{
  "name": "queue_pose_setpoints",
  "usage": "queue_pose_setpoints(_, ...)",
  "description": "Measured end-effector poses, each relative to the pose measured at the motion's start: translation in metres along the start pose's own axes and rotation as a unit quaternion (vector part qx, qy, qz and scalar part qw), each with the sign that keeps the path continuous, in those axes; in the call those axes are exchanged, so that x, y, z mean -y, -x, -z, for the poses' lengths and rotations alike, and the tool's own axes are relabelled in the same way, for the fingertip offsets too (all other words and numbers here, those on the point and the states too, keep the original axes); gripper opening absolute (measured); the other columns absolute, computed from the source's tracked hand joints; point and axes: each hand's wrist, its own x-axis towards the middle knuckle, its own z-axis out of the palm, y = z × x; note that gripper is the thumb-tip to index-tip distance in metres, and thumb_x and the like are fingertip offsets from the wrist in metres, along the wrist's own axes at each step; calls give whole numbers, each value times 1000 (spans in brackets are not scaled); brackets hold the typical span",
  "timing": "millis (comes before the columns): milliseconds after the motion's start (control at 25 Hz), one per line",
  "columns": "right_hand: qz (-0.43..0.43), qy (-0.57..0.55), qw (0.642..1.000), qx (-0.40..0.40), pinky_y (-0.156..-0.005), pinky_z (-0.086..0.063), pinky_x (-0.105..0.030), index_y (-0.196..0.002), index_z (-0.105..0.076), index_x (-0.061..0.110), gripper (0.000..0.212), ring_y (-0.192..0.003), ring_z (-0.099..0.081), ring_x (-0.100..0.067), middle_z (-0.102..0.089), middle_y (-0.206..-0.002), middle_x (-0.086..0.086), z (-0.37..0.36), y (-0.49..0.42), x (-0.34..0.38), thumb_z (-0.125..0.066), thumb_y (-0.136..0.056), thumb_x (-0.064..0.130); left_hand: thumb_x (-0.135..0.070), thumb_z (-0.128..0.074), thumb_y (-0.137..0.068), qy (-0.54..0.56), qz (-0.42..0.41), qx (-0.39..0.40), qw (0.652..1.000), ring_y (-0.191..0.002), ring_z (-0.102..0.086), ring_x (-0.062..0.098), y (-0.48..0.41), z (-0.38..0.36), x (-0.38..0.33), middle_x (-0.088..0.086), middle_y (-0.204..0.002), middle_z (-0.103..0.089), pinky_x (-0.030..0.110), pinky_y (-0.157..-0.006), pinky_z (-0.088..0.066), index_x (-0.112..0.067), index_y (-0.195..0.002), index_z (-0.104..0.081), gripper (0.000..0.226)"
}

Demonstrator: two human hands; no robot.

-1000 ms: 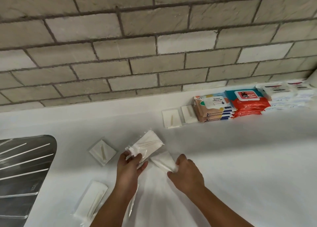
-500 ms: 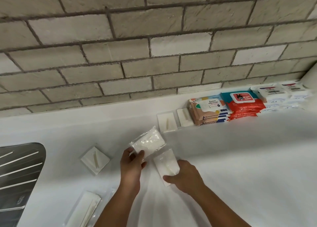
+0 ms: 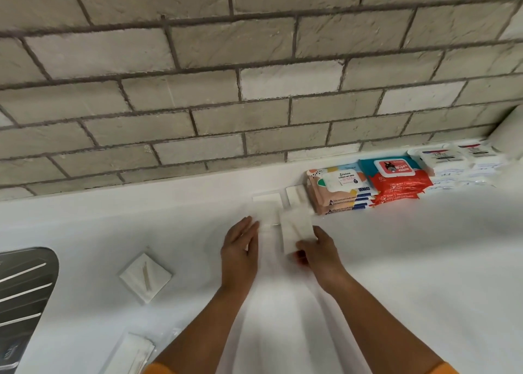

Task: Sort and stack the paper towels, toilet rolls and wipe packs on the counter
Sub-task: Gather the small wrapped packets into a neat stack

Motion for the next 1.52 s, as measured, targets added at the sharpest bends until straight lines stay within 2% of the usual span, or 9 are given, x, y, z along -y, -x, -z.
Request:
queue_pose_setpoints(120,-12,-46,999,-21,-66,-63,-37,-104,-68,8,24,-70,-69,-29,-72,-96,-20,-3,-18,9,-57,-90,-8,-9,-62,-96,-98,-67,67,991,-132,-52,22,-13,-22,14,9,-139,-59,25,-114,-36,-12,-125,-70,30)
queue_pose_setpoints(320,-14,-68,995,-71,-52,-57,-22,-107,-68,2,21,-77,-73,-29,-74,-99,-19,-4,-43,10,-72,-87,-1,-9,-64,-94,-204,-153,126,959,-134,-50,33,-24,-43,24,16,-137,-60,47,-107,-48,-4,-122,-70,29)
queue_pose_setpoints(720,-52,-77,986,-141,-40,-47,-13,-102,-70,-3,25,-61,-72,-18,-77,-96,-19,-3,-61,10,-81,-86,12,-6,-59,-96,-148,-96,123,977,-131,-50,28,-20,-38,17,15,-135,-57,41,-112,-44,-5,-133,-59,37)
queue_pose_setpoints(920,-58,-179,972,-141,-53,-58,-21,-112,-63,-5,39,-87,-77,-34,-71,-110,-25,-4,-69,6,-82,-80,7,-1,-60,-94,-110,-74,63,989,-113,-56,20,-22,-34,17,11,-118,-61,26,-101,-45,-6,-116,-66,24)
queue_pose_setpoints(1040,-21,-83,984,-154,-47,-51,-16,-110,-61,2,34,-89,-71,-26,-69,-107,-21,-3,-60,1,-76,-80,7,-5,-64,-94,-50,-16,-19,998,-101,-55,9,-25,-31,17,5,-105,-61,22,-92,-48,-8,-101,-68,9)
queue_pose_setpoints(1160,97,61,980,-164,-63,-51,-27,-105,-57,16,23,-84,-65,-23,-66,-92,-4,-7,-41,-8,-65,-85,7,-14,-60,-98,53,129,-74,987,-96,-62,14,-28,-31,4,-2,-99,-60,20,-82,-52,-14,-97,-62,2)
queue_pose_setpoints(1320,364,388,821,-207,-90,-49,-44,-104,-67,15,29,-102,-59,-31,-67,-107,-6,-20,-39,-41,-64,-76,21,-9,-59,-96,212,292,-122,925,-89,-67,20,-40,-41,-21,0,-98,-59,27,-70,-60,-16,-106,-48,16)
queue_pose_setpoints(1400,341,472,794,-177,-110,-39,-55,-118,-66,19,43,-125,-55,-31,-64,-128,-6,-24,-42,-41,-53,-80,35,-10,-59,-96,205,353,-117,905,-78,-67,16,-44,-48,-30,-1,-94,-59,34,-62,-62,-22,-125,-42,36)
queue_pose_setpoints(1520,280,535,786,-132,-122,-16,-59,-140,-55,20,65,-149,-36,-32,-48,-154,-8,-24,-46,-39,-30,-87,48,-15,-59,-92,89,316,-76,942,-75,-67,20,-46,-56,-28,-3,-83,-63,42,-72,-61,-35,-145,-33,63)
